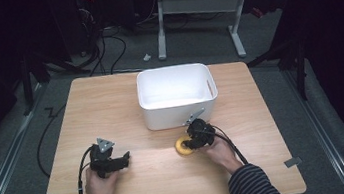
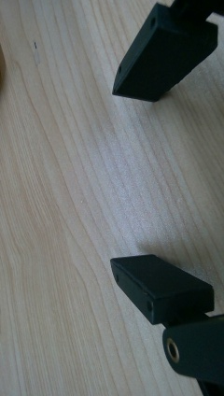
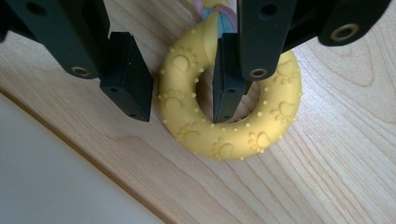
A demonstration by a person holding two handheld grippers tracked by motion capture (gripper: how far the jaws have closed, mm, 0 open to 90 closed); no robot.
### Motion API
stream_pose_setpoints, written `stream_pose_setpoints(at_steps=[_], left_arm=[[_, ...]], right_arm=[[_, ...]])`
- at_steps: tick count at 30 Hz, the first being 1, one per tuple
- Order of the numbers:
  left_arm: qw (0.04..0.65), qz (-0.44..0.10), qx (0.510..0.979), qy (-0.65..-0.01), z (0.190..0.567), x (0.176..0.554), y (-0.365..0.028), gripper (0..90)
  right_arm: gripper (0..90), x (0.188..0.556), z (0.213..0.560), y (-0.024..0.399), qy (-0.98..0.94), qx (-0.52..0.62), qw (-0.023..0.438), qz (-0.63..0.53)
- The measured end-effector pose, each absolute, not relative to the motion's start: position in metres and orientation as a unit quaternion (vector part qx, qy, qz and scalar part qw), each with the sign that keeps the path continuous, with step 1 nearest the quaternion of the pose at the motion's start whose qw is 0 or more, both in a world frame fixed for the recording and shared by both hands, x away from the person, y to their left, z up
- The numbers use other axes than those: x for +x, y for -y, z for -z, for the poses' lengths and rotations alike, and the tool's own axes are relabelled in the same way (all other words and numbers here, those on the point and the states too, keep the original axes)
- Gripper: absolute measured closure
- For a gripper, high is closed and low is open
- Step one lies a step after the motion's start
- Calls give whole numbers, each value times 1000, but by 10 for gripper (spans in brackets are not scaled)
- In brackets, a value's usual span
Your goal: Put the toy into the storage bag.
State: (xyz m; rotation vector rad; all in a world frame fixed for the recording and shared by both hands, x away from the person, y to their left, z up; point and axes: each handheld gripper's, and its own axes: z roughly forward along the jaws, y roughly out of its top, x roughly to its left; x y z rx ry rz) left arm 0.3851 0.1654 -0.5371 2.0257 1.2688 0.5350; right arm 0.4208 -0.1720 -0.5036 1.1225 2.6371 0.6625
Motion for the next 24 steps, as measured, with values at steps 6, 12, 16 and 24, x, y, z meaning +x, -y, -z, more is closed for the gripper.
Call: stream_pose_setpoints(at_steps=[6, 12, 16, 24], left_arm=[[339, -205, 778, -487, 537, 385, -165, 150], [339, -205, 778, -487, 537, 385, -165, 150], [339, -205, 778, -487, 537, 385, -165, 151], [339, -205, 778, -487, 537, 385, -165, 151]], right_arm=[[603, 420, 504, 170, -894, 378, 100, -220], [630, 419, 504, 168, -895, 376, 102, -217], [645, 419, 503, 168, -896, 375, 106, -215], [667, 417, 501, 169, -896, 371, 112, -217]])
